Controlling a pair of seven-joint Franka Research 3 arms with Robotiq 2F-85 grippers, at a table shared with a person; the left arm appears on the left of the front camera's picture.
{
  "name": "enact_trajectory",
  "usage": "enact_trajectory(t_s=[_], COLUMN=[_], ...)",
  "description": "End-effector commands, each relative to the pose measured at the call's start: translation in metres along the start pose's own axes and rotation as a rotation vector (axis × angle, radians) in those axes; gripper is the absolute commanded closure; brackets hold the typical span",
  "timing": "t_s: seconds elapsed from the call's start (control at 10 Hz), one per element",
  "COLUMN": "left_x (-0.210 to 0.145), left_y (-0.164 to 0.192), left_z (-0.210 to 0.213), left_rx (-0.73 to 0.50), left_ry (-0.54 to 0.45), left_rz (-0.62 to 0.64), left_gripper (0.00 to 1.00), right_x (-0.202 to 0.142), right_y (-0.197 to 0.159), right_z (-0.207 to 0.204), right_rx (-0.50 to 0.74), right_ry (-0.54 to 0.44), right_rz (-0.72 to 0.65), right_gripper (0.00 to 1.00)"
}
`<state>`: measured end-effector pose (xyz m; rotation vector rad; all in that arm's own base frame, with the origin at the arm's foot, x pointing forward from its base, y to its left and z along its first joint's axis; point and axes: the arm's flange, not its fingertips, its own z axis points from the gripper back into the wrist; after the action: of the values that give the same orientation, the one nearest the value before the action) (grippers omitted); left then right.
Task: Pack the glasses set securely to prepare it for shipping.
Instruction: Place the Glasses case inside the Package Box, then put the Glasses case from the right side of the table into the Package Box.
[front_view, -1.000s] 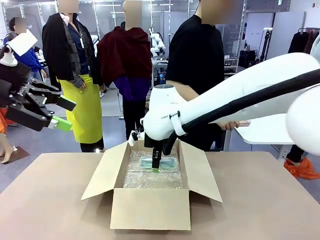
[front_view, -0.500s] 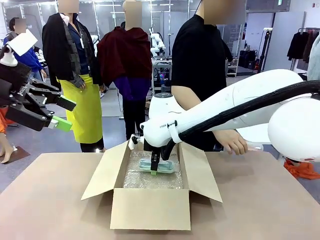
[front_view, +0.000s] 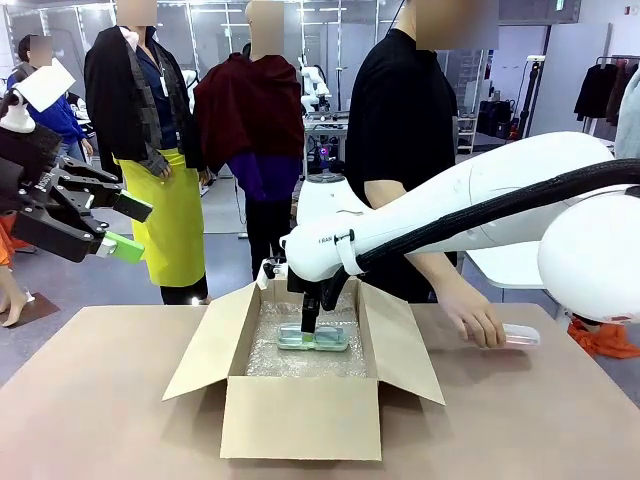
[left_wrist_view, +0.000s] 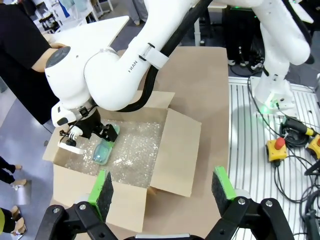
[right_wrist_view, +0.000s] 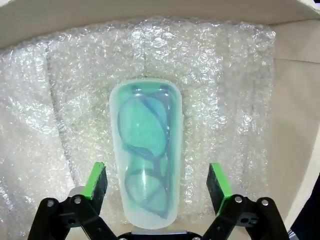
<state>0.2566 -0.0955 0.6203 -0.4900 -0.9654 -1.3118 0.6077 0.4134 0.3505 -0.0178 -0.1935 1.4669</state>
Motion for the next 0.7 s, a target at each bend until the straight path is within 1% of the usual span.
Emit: enact_trajectory(t_s=[0.0, 0.6], left_x=[0.0000, 0.0000], left_y=[0.0007, 0.0007], left_z=[0.0007, 0.0007], left_rx=[-0.016, -0.016], left_ry=[-0.008, -0.008], left_rz=[-0.019, -0.019], left_gripper=[0.00, 0.00], right_x=[0.0016, 0.0016], right_y=[0.0010, 0.0010], right_z=[-0.0032, -0.0032], right_rx=[-0.003, -0.003], right_ry=[-0.008, -0.008], right_rz=[0.002, 0.002], right_gripper=[0.00, 0.00])
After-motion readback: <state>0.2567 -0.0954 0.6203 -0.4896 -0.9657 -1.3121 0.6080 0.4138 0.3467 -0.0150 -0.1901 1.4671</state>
